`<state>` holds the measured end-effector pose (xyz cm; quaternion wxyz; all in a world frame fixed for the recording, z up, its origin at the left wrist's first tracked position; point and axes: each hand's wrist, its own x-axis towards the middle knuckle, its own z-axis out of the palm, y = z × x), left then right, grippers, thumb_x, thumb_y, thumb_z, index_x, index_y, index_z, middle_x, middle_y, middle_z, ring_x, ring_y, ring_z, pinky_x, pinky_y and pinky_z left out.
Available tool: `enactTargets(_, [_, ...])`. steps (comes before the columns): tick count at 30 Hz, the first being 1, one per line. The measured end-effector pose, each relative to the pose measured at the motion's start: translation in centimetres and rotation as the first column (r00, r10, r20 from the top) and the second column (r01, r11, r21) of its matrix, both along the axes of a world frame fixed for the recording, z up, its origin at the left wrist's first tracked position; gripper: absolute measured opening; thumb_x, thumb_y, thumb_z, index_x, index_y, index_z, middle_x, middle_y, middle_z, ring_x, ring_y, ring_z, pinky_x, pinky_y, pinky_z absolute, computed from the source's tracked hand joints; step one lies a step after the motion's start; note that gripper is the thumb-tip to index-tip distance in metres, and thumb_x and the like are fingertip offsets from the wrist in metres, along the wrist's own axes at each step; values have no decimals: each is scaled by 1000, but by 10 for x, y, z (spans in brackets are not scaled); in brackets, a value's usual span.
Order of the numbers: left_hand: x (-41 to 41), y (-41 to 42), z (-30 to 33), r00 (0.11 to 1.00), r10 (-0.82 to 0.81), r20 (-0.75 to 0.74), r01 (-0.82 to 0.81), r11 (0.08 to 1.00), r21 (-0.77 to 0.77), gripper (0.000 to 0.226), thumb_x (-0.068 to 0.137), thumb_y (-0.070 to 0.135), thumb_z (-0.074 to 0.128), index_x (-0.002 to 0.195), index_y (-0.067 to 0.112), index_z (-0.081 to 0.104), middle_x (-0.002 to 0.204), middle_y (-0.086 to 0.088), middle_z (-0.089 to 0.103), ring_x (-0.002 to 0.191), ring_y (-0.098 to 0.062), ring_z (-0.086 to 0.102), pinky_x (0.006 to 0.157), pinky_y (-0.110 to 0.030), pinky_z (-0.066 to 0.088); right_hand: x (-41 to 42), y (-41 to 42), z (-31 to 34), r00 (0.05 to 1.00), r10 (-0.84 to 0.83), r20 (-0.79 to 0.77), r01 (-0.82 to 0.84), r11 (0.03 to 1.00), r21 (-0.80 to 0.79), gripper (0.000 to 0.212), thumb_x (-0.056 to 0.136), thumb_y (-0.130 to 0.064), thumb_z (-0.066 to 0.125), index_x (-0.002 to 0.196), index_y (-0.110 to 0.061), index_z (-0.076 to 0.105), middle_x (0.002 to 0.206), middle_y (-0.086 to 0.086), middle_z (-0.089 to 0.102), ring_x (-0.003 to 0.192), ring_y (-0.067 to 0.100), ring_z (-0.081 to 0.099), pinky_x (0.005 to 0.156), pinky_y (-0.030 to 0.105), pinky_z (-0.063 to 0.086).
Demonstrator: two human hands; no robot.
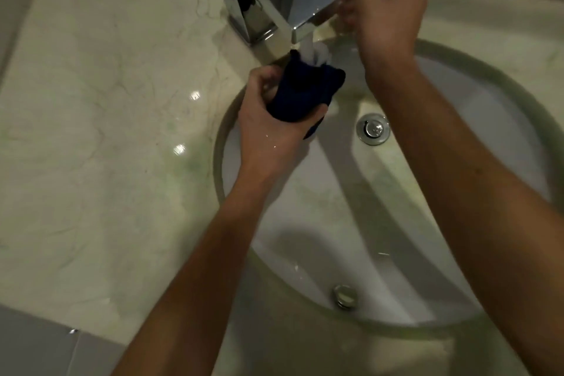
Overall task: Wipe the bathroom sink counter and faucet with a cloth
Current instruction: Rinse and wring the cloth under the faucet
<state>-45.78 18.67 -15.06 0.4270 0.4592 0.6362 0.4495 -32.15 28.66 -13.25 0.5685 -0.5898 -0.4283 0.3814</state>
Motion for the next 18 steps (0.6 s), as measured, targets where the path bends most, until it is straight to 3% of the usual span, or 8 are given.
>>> enactTargets(2, [4,-1,3,999,9,50,-9,1000,10,66,71,5,90,127,10,56,122,4,66,107,0,66,84,-16,55,3,-28,-15,967,-238,-96,230,970,-81,24,100,-26,62,84,-11,71,67,-3,63,64,11,58,63,29,50])
enactTargets(4, [11,-3,6,995,17,96,-15,1000,-22,62,73,2,89,126,12,58,116,11,67,101,9,65,78,-8,51,-3,-54,-27,948,-302,-105,269,931,-248,32,104,-27,52,82,-17,72,68,-6,66,65,5,59,68,26,49])
enactTargets(6, [17,-4,7,993,9,121,-4,999,-41,56,73,2,88,122,13,63,106,15,70,94,10,68,76,-8,52,-15,-67,-31,971,-165,-171,86,915,-393,45,107,-37,44,78,-23,76,77,-7,72,73,4,65,77,26,52])
enactTargets(9, [21,-5,5,983,6,186,12,995,-97,49,76,3,87,118,14,66,102,8,75,95,-2,73,77,-17,57,-23,-60,-25,906,10,-423,-203,888,-413,51,100,-54,45,80,-21,79,91,3,78,93,21,74,101,44,54])
enactTargets(11, [17,-3,3,980,-33,197,59,990,-128,60,76,12,85,129,11,59,115,-1,73,104,-9,72,85,-25,59,-19,-53,-16,833,120,-540,-355,865,-354,51,105,-49,44,82,-17,78,90,3,77,88,19,73,96,38,55])
enactTargets(13, [12,-1,3,977,-106,184,134,980,-149,75,73,19,80,140,9,49,125,-8,67,109,-12,69,86,-26,59,-15,-48,-12,743,233,-628,-507,808,-301,52,106,-47,45,106,-3,73,99,6,73,91,18,71,88,31,54])
enactTargets(16, [11,1,4,976,-167,140,187,971,-146,81,74,0,80,142,13,38,133,-10,58,110,-9,66,80,-17,55,-9,-42,-12,641,354,-681,-660,707,-254,44,105,-41,46,110,-2,68,96,5,72,89,16,71,84,25,53])
enactTargets(18, [16,0,5,980,-163,117,175,979,-106,89,72,-12,80,142,16,32,138,-10,53,119,-12,62,83,-16,55,-7,-38,-14,657,406,-635,-686,672,-280,43,104,-40,49,112,-2,69,98,8,71,92,17,69,88,25,52])
